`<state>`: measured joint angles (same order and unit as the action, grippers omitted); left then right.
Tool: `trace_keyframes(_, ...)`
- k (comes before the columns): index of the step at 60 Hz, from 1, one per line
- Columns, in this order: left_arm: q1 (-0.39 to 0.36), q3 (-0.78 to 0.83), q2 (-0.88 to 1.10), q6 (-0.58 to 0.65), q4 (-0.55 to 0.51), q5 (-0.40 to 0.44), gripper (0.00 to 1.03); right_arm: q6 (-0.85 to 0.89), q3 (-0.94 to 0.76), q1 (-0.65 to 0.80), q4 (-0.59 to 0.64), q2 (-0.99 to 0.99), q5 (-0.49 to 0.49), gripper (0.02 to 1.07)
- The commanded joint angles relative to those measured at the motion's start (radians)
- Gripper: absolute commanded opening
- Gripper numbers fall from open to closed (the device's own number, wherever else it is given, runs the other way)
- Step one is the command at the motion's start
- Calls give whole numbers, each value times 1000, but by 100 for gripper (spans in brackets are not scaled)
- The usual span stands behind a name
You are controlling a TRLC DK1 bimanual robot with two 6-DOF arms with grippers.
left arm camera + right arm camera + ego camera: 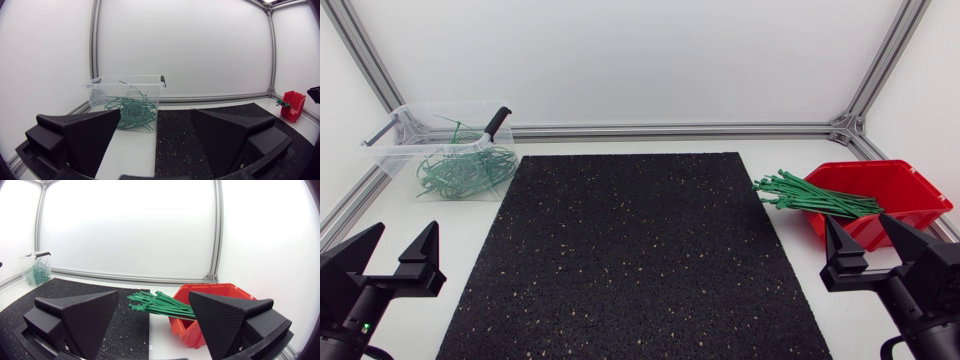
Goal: Take a green cable tie from the red box, thread the tail through the head to close it, then place it in the transparent bin on the left.
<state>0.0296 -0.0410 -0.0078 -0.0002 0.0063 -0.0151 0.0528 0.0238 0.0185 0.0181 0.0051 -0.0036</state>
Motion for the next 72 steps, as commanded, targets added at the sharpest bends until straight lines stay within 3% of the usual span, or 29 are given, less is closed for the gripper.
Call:
trace_keyframes(1, -8, 39, -4, 5, -15, -2, 98, 2, -24, -8, -7, -11, -7, 104)
trace_keyframes(38, -10, 39, -4, 5, -17, -2, 98, 2, 22, 5, -27, -13, -4, 104)
trace_keyframes(55, -10, 39, -3, 5, -19, -2, 98, -1, 202, -31, 71, 16, -3, 103)
trace_keyframes(72, -10, 39, -4, 5, -19, -2, 98, -1, 418, -37, 118, 260, 2, 103)
